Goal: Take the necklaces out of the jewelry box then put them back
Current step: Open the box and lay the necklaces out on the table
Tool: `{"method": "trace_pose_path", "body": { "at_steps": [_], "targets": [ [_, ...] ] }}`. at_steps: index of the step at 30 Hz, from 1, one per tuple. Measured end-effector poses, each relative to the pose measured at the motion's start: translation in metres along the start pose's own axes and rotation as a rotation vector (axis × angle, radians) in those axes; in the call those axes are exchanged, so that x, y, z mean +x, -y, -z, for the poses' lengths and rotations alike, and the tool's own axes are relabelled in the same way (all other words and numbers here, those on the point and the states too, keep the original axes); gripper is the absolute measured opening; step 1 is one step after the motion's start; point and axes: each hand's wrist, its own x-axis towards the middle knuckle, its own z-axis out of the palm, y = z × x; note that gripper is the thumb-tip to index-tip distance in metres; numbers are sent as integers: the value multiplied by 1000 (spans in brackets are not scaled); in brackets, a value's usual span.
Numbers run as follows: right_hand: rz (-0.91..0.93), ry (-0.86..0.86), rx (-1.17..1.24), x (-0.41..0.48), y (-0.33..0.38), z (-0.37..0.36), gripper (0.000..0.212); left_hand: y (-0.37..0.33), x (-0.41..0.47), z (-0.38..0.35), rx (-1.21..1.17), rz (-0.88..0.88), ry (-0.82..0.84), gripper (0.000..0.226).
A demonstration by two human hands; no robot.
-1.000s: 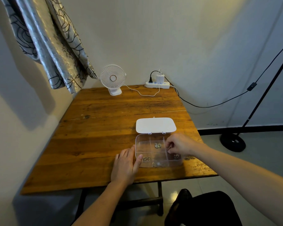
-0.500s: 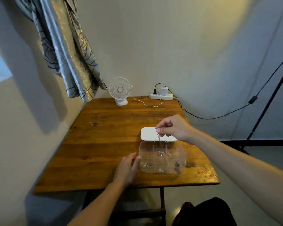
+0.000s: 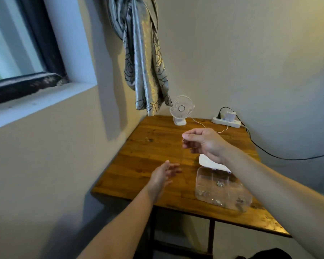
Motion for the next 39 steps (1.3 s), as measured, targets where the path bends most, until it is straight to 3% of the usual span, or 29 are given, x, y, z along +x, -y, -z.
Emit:
{"method": "trace_pose_path", "body": {
  "at_steps": [5,11,14,16,18,20,25,29,33,39],
  "targets": [
    [-74,-80,40,39,-17,-12,16,17,6,39,-82,112,66,51],
    [-212,-61,55,92,-40,-37,19,31,38,82,-89,40,-106,27],
    [-241,-37,59,112,-51,-50,19,29,64,85,-135,46,-187,27],
    [-247,-40,70,123,-57,-55,18,35,82,83,47,2,-246,26],
    [-256,-61,69,133,-64,-56,18,46,94,81,534,-143,-333,28],
    [-260,-100,56,142,-72,-53,16,57,99,75,859,-327,-366,30],
    [-277,-178,3,163,-92,-34,14,70,121,81,1202,-407,-291,45],
    [-275,-230,-39,177,-106,-22,13,66,128,99,1273,-519,-235,23],
    [-255,-228,-234,201,-120,-29,6,83,102,116,1273,-577,-351,13],
    [-191,-65,-508,229,-148,-85,5,107,60,129,1116,-534,-521,4]
  ]
}}
